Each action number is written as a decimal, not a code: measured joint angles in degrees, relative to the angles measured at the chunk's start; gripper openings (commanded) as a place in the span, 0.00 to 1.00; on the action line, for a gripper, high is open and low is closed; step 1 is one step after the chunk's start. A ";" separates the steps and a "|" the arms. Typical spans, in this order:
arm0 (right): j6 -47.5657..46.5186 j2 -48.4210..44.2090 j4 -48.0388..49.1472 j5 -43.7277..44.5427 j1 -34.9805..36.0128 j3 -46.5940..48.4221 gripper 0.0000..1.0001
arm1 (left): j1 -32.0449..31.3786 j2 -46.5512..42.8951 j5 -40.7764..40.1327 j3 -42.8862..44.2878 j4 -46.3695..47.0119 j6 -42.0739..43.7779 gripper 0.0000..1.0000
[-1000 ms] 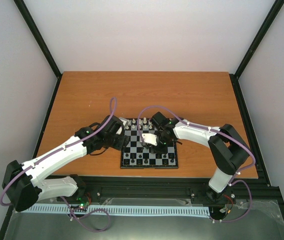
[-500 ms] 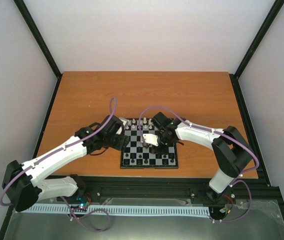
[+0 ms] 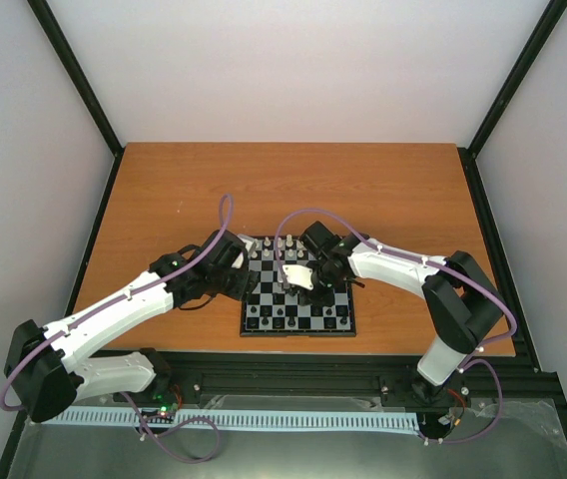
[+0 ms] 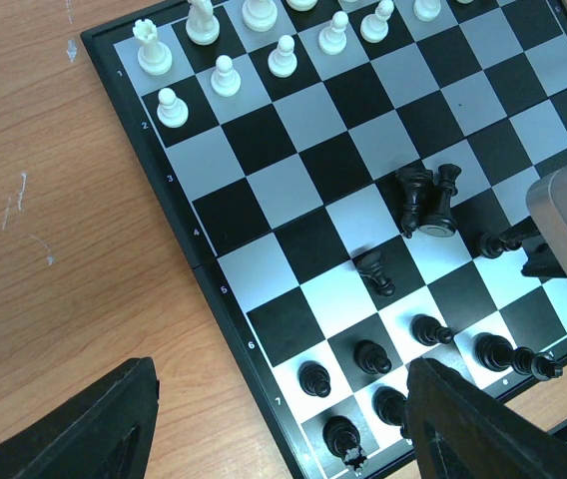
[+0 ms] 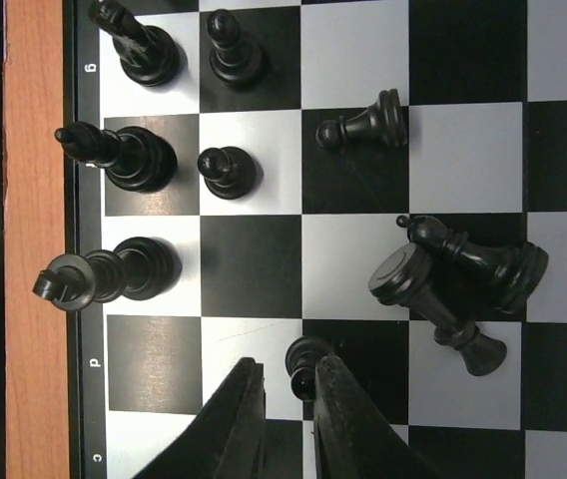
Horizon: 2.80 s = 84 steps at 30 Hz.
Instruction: Set up the chess pieces on the board
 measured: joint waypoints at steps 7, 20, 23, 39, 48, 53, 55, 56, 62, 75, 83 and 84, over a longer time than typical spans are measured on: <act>-0.87 0.09 -0.81 -1.29 0.20 -0.09 0.11 | 0.02 0.00 0.13 0.02 0.00 0.02 0.71; -2.34 0.09 -2.99 -2.56 0.20 -1.36 0.12 | 0.00 0.00 0.42 0.00 0.00 0.04 0.71; -2.40 0.09 -3.08 -2.56 0.20 -1.36 0.13 | 0.02 0.00 0.42 0.00 0.00 0.02 0.71; -2.38 -15.30 -7.32 -8.46 -12.13 0.63 0.36 | -0.04 0.76 9.55 -0.79 4.63 2.93 0.46; 4.66 -31.06 -7.34 -16.63 -34.58 -0.13 0.37 | -7.04 11.43 7.80 3.43 6.40 4.61 0.36; 7.10 -34.97 -6.08 -20.52 -42.91 -3.37 0.38 | -10.49 21.03 4.59 8.98 6.86 5.88 0.34; 7.10 -34.60 -6.27 -22.08 -44.46 -4.68 0.38 | -11.13 24.17 3.67 10.49 7.06 6.34 0.34; 7.02 -34.05 -6.69 -22.73 -44.96 -4.85 0.39 | -11.30 25.35 3.28 11.10 7.02 6.54 0.34; 5.77 -29.90 -8.50 -26.58 -46.93 -4.87 0.39 | -12.11 30.80 1.03 14.84 6.69 7.67 0.38; 4.00 -29.20 -10.29 -29.18 -47.04 -4.87 0.39 | -12.28 36.17 -2.71 17.16 6.01 8.15 0.33; 3.65 -28.74 -10.71 -29.57 -47.04 -4.87 0.39 | -12.28 37.38 -3.06 17.18 5.77 8.15 0.30; 3.61 -28.65 -10.75 -29.59 -47.04 -4.87 0.39 | -12.28 37.38 -3.06 17.18 5.79 8.15 0.29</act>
